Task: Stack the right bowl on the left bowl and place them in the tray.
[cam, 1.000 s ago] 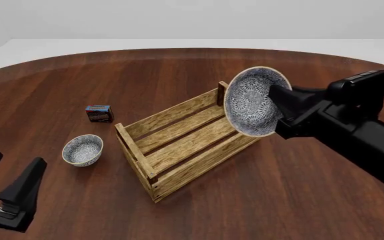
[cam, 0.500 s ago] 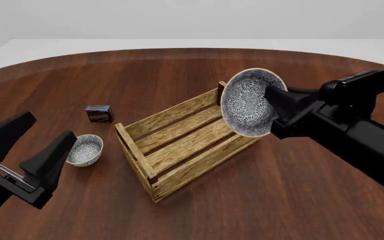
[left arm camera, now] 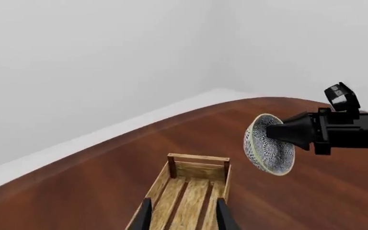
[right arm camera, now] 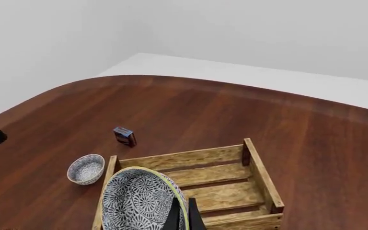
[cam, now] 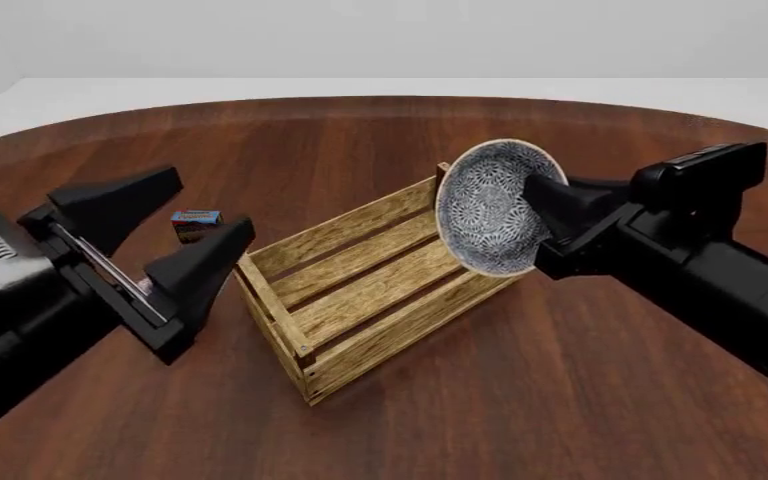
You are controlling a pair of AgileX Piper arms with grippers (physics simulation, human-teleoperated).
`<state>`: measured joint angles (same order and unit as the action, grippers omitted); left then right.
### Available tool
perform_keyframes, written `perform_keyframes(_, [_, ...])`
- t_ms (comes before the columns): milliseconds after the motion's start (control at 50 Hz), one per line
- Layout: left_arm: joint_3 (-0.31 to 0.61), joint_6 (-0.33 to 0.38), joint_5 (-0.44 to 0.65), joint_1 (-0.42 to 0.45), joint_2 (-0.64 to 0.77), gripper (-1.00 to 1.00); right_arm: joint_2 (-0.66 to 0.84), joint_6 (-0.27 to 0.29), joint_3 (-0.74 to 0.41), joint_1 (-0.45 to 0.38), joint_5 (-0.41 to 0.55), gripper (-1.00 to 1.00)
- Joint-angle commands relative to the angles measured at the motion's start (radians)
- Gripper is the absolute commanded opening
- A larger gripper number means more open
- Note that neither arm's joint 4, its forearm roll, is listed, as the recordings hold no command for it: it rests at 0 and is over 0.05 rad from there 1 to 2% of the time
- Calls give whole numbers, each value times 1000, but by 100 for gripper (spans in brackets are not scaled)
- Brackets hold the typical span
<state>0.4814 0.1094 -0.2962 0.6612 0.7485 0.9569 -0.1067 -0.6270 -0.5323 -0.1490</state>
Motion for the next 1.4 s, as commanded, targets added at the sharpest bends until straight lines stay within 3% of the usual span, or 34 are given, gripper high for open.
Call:
perform_keyframes(20, [77, -7, -24, 75, 108, 100, 0, -3, -4, -7, -4, -100])
perform_keyframes(620, [224, -120, -77, 172, 357, 100, 2, -4, -4, -18, -1, -100])
perform_keyframes(1400, [323, -187, -115, 214, 560, 100, -19, -9, 0, -30, 9, -100])
